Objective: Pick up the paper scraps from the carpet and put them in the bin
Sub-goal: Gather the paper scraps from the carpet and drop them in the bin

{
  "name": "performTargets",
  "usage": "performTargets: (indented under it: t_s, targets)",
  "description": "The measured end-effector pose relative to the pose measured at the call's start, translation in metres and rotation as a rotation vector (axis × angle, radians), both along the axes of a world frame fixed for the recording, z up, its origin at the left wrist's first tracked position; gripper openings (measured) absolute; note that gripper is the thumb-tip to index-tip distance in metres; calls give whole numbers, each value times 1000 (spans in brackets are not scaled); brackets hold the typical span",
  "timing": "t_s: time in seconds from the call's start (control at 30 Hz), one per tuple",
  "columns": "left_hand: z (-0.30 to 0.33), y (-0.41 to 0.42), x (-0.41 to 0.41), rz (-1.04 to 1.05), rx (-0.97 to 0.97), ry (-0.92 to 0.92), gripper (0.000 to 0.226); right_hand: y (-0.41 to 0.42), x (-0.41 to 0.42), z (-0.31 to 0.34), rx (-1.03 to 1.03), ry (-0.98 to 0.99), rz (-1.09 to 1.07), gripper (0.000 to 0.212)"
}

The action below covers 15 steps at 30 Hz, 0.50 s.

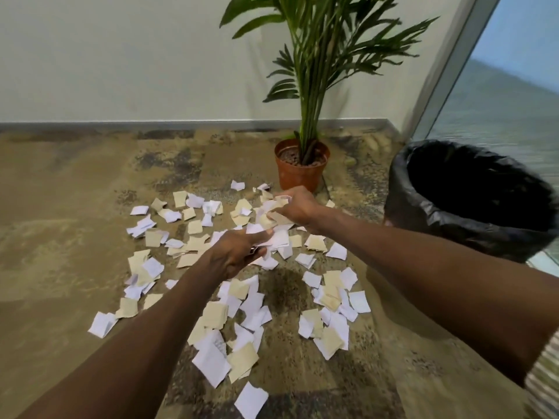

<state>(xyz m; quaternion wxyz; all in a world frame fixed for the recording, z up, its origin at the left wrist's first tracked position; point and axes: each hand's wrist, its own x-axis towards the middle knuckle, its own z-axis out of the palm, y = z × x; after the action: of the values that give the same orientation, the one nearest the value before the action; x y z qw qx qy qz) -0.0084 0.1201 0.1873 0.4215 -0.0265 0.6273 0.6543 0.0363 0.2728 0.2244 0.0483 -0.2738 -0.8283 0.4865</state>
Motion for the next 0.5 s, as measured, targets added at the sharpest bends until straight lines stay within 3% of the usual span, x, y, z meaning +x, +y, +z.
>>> performTargets:
  t_s: [0.13, 0.33, 0.43, 0.5]
  targets:
    - [13, 32, 2, -25, 4, 41, 42, 29, 15, 20, 2, 65, -107, 21]
    - [50, 93, 10, -201, -7, 153, 31, 110, 51, 66, -139, 221, -440, 44]
    - [72, 127, 19, -269, 80, 196, 32, 140, 79, 82, -238, 326, -519, 24]
    - [88, 151, 30, -317, 114, 235, 36, 158, 97, 93, -299, 395, -583, 26]
